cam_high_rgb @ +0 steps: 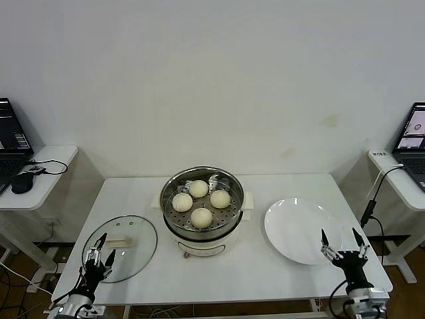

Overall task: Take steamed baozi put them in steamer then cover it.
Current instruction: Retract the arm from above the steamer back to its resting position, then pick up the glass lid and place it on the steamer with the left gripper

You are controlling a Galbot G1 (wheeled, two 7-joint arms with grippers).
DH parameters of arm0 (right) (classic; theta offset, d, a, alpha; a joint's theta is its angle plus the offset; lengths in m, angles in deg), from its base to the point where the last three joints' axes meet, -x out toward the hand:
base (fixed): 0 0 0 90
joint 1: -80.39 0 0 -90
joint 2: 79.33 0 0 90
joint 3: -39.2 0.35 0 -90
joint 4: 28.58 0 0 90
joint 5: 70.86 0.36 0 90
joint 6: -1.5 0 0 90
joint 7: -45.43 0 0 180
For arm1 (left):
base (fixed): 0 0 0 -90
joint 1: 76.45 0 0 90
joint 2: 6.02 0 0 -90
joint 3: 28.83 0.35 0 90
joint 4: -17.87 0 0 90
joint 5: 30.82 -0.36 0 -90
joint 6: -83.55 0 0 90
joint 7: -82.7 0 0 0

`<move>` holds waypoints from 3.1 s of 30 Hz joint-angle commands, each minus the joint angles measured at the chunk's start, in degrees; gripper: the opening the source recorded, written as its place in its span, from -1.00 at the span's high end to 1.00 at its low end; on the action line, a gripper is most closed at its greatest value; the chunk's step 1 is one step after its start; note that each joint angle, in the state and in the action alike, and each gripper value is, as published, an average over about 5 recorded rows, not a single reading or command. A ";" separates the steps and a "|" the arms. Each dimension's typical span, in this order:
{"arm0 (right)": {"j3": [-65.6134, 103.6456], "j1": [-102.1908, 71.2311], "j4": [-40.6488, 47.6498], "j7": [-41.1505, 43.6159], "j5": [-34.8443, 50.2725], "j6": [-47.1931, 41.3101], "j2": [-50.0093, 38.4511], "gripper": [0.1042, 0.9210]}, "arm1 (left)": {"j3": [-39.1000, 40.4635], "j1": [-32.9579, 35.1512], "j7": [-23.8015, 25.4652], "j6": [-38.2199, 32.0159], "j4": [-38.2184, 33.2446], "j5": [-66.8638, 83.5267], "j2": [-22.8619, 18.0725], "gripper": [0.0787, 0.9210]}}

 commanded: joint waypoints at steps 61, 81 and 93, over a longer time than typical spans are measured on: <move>-1.11 -3.48 -2.51 1.11 -1.47 0.42 2.11 -0.76 | -4.00 -2.28 -1.43 9.88 -7.79 2.11 1.66 0.86; -5.56 -6.02 -2.86 0.86 -10.58 1.92 3.46 -0.76 | 11.78 -6.16 13.62 26.57 -31.63 13.75 11.25 0.86; -8.87 -4.88 0.07 -3.59 -21.14 2.30 6.91 -0.76 | 32.07 -24.35 19.16 37.16 -24.33 5.53 6.83 0.86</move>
